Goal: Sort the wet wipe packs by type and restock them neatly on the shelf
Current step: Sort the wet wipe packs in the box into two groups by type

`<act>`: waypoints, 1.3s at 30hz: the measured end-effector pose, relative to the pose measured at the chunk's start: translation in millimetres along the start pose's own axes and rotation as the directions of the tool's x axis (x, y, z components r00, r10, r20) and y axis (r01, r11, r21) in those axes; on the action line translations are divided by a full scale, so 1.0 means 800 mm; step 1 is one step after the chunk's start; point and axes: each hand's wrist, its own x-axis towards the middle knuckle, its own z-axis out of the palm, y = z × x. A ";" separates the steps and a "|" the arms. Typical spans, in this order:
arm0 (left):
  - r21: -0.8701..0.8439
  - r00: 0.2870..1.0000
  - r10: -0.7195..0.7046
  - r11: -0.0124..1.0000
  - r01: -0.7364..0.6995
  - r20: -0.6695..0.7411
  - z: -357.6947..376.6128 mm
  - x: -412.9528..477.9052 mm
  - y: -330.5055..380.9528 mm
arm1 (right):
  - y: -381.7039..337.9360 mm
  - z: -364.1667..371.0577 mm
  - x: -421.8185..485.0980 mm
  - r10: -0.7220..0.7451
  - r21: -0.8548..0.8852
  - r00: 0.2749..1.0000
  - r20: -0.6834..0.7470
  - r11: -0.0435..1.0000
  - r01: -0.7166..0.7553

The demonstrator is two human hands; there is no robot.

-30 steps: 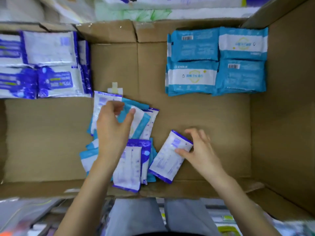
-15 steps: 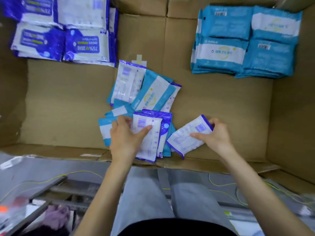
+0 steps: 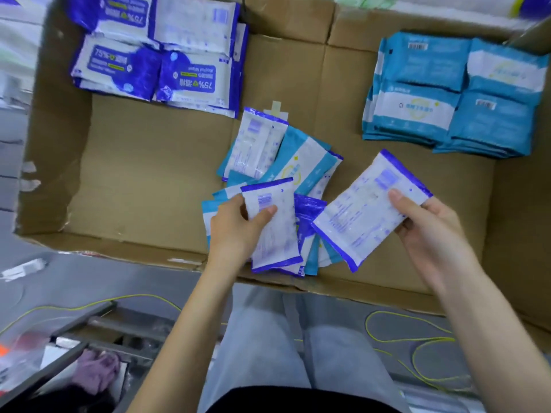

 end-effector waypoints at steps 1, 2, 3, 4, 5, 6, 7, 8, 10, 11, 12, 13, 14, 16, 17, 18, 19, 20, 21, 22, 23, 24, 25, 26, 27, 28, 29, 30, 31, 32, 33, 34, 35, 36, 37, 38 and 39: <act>-0.174 1.000 -0.026 0.984 0.022 -0.018 -0.014 -0.001 0.008 | -0.006 0.012 0.000 -0.008 -0.036 1.000 0.010 0.999 0.009; -0.352 0.998 -0.067 0.935 0.056 -0.020 -0.031 0.000 0.014 | -0.010 0.024 0.001 -0.015 -0.073 1.000 0.022 0.997 0.016; -0.505 0.994 -0.110 0.858 0.090 -0.010 -0.050 0.005 0.018 | -0.012 0.039 0.004 -0.018 -0.114 0.999 0.034 0.993 0.022; -0.618 0.988 -0.151 0.776 0.124 0.008 -0.065 0.011 0.021 | -0.014 0.049 0.006 -0.020 -0.136 0.999 0.036 0.990 0.025; -0.707 0.981 -0.194 0.691 0.151 0.021 -0.080 0.022 0.021 | -0.015 0.062 0.008 -0.012 -0.128 0.999 0.039 0.992 0.017; -0.778 0.971 -0.238 0.605 0.169 0.026 -0.099 0.038 0.018 | -0.015 0.079 0.012 0.008 -0.094 0.999 0.044 0.996 -0.003; -0.830 0.959 -0.283 0.526 0.183 0.032 -0.117 0.055 0.015 | -0.014 0.098 0.015 0.032 -0.046 0.998 0.049 0.998 -0.030; -0.866 0.945 -0.326 0.461 0.195 0.039 -0.134 0.071 0.012 | -0.012 0.117 0.019 0.059 0.004 0.997 0.053 0.998 -0.060; -0.907 0.925 -0.378 0.374 0.195 0.042 -0.164 0.102 0.009 | -0.008 0.155 0.023 0.094 0.082 0.993 0.068 0.992 -0.099; -0.918 0.924 -0.381 0.352 0.183 0.037 -0.177 0.118 0.011 | -0.006 0.175 0.028 0.098 0.112 0.993 0.070 0.988 -0.106; -0.925 0.924 -0.380 0.340 0.172 0.032 -0.189 0.133 0.012 | -0.004 0.196 0.032 0.102 0.145 0.992 0.078 0.983 -0.113; -0.926 0.926 -0.378 0.340 0.166 0.027 -0.200 0.149 0.013 | -0.002 0.218 0.036 0.107 0.182 0.991 0.086 0.976 -0.121; -0.922 0.927 -0.373 0.348 0.167 0.027 -0.210 0.164 0.016 | -0.001 0.240 0.041 0.113 0.224 0.990 0.088 0.966 -0.130; -0.906 0.933 -0.357 0.382 0.181 0.036 -0.226 0.197 0.021 | -0.002 0.285 0.055 0.113 0.267 0.990 0.084 0.955 -0.132; -0.898 0.938 -0.345 0.399 0.184 0.039 -0.232 0.213 0.023 | -0.002 0.305 0.064 0.110 0.268 0.991 0.076 0.955 -0.126; -0.892 0.943 -0.329 0.413 0.185 0.043 -0.237 0.227 0.025 | -0.002 0.323 0.073 0.105 0.268 0.993 0.062 0.956 -0.118; -0.886 0.949 -0.311 0.425 0.183 0.047 -0.241 0.241 0.025 | -0.001 0.340 0.083 0.104 0.253 0.994 0.036 0.961 -0.110; -0.882 0.955 -0.294 0.436 0.179 0.048 -0.245 0.252 0.026 | 0.001 0.354 0.092 0.101 0.233 0.995 0.008 0.967 -0.100; -0.876 0.958 -0.284 0.451 0.172 0.042 -0.248 0.262 0.025 | 0.003 0.366 0.101 0.086 0.190 0.996 -0.029 0.979 -0.079; -0.865 0.960 -0.280 0.475 0.162 0.026 -0.251 0.269 0.024 | 0.005 0.376 0.109 0.061 0.146 0.996 -0.067 0.988 -0.051; -0.847 0.961 -0.275 0.512 0.145 -0.001 -0.253 0.275 0.022 | 0.007 0.384 0.117 0.021 0.073 0.993 -0.116 0.997 -0.013; -0.822 0.963 -0.266 0.556 0.124 -0.035 -0.254 0.279 0.020 | 0.010 0.389 0.125 -0.028 0.000 0.987 -0.156 1.000 0.028; -0.793 0.965 -0.253 0.600 0.101 -0.069 -0.254 0.283 0.018 | 0.015 0.391 0.133 -0.087 -0.098 0.978 -0.188 0.993 0.069; -0.765 0.966 -0.240 0.639 0.081 -0.097 -0.256 0.285 0.016 | 0.018 0.392 0.138 -0.140 -0.182 0.968 -0.209 0.978 0.102; -0.737 0.966 -0.229 0.673 0.067 -0.121 -0.258 0.287 0.014 | 0.022 0.392 0.142 -0.190 -0.280 0.956 -0.223 0.952 0.124; -0.704 0.964 -0.221 0.708 0.055 -0.146 -0.259 0.289 0.012 | 0.026 0.391 0.147 -0.230 -0.360 0.944 -0.235 0.923 0.136; -0.654 0.962 -0.210 0.755 0.046 -0.175 -0.261 0.291 0.009 | 0.029 0.390 0.148 -0.256 -0.437 0.935 -0.244 0.890 0.129; -0.594 0.960 -0.199 0.803 0.044 -0.198 -0.263 0.292 0.006 | 0.032 0.391 0.151 -0.278 -0.512 0.929 -0.245 0.851 0.120; -0.540 0.959 -0.190 0.840 0.048 -0.212 -0.265 0.292 0.004 | 0.033 0.392 0.152 -0.289 -0.573 0.926 -0.243 0.813 0.103; -0.504 0.958 -0.189 0.862 0.056 -0.217 -0.266 0.292 0.003 | 0.035 0.393 0.153 -0.297 -0.615 0.922 -0.249 0.784 0.086; -0.486 0.958 -0.191 0.872 0.064 -0.216 -0.267 0.291 0.001 | 0.035 0.393 0.154 -0.290 -0.631 0.921 -0.258 0.773 0.066; -0.478 0.958 -0.195 0.875 0.074 -0.208 -0.268 0.290 0.001 | 0.035 0.393 0.154 -0.289 -0.632 0.919 -0.269 0.772 0.058; -0.463 0.961 -0.196 0.882 0.086 -0.196 -0.268 0.289 0.001 | 0.034 0.393 0.153 -0.294 -0.624 0.916 -0.271 0.779 0.066; -0.442 0.964 -0.197 0.891 0.100 -0.180 -0.267 0.287 0.002 | 0.031 0.391 0.152 -0.310 -0.611 0.914 -0.262 0.786 0.092; -0.417 0.967 -0.197 0.902 0.113 -0.162 -0.265 0.284 0.002 | 0.025 0.389 0.149 -0.329 -0.591 0.912 -0.246 0.796 0.127; -0.395 0.970 -0.194 0.910 0.123 -0.144 -0.262 0.279 0.002 | 0.019 0.383 0.147 -0.347 -0.569 0.908 -0.233 0.806 0.162; -0.375 0.974 -0.187 0.918 0.127 -0.129 -0.256 0.271 0.001 | 0.011 0.375 0.144 -0.360 -0.546 0.909 -0.209 0.815 0.197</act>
